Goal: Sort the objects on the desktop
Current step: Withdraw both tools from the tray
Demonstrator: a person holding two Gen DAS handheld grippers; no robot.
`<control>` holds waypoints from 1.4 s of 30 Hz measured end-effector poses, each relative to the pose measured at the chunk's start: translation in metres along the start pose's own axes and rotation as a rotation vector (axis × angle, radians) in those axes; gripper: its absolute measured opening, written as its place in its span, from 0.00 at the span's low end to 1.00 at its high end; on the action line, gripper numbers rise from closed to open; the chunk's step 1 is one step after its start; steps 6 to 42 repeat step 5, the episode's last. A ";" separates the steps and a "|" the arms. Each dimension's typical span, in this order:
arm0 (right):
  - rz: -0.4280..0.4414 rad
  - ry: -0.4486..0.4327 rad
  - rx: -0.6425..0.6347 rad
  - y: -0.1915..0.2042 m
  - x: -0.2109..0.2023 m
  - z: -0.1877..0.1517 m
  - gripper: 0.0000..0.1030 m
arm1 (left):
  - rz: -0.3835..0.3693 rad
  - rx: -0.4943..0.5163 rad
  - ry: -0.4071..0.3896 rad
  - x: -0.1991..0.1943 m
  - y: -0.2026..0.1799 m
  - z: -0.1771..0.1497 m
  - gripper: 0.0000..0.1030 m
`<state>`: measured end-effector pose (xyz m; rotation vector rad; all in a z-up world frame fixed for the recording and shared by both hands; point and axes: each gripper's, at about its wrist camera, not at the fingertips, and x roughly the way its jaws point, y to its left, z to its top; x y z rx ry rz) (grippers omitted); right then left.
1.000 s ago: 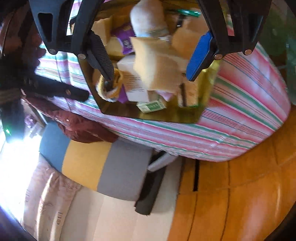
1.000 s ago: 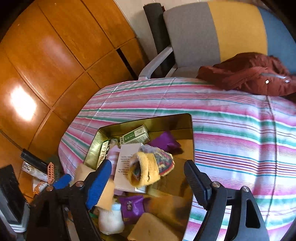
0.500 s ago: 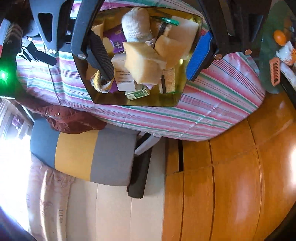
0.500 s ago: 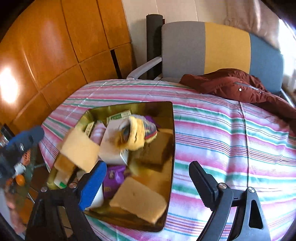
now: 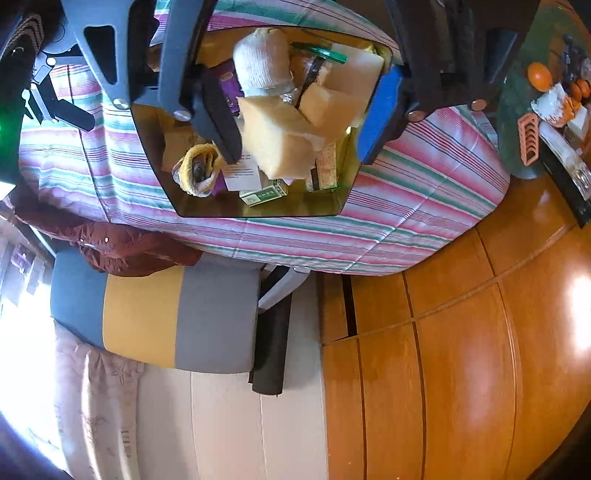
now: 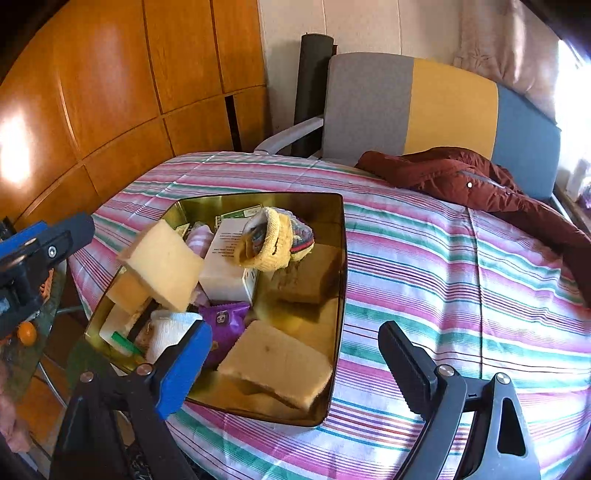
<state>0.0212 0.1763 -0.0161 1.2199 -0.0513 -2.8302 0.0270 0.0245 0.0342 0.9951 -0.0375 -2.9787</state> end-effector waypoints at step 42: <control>-0.031 -0.023 0.013 -0.005 -0.005 0.000 0.89 | -0.005 0.002 0.011 0.003 0.001 -0.001 0.61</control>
